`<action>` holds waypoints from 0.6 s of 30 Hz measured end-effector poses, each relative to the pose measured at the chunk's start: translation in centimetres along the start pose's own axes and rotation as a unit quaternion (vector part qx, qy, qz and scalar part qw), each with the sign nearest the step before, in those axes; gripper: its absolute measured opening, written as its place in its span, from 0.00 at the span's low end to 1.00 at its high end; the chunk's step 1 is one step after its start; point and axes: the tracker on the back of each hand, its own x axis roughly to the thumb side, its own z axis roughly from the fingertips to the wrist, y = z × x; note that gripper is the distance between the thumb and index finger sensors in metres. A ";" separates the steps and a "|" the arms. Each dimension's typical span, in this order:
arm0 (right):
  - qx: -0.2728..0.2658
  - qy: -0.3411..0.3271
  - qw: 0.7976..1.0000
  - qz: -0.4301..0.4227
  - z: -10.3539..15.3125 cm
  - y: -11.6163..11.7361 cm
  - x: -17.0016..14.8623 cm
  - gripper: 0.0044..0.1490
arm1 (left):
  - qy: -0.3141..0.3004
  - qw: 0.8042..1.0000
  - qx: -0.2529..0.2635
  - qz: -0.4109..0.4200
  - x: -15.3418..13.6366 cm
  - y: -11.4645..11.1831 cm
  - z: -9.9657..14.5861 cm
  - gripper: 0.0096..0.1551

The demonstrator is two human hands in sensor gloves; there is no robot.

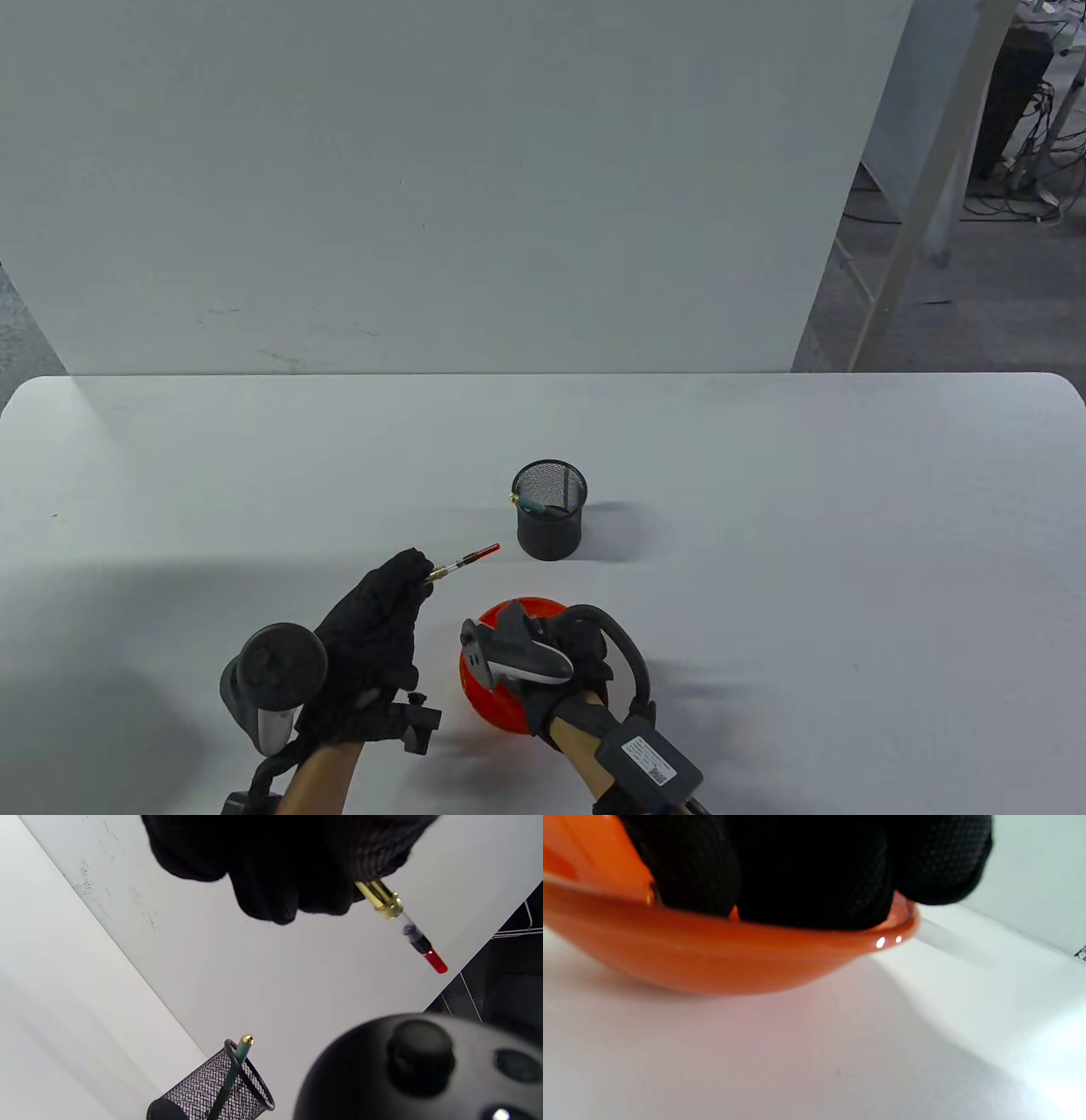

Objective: Assemble fountain pens from components

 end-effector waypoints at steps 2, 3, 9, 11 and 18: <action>-0.001 0.000 1.000 0.000 0.2 0.0 0.1 0.30 | 0.002 1.000 -0.001 0.000 0.0 0.0 0.0 0.23; -0.003 0.000 1.000 0.006 0.3 -0.1 0.2 0.30 | 0.002 1.000 -0.002 0.000 0.0 0.0 0.0 0.23; -0.009 0.007 0.999 0.038 0.4 -0.4 1.1 0.30 | -0.001 1.000 -0.010 -0.011 0.0 -0.2 0.1 0.23; 0.001 0.007 0.999 0.039 0.4 -0.4 1.2 0.30 | -0.002 1.000 -0.010 -0.013 0.0 -0.2 0.1 0.23; 0.003 -0.009 0.999 0.047 0.4 -0.4 1.1 0.31 | -0.002 1.000 -0.012 -0.019 0.0 -0.3 0.2 0.23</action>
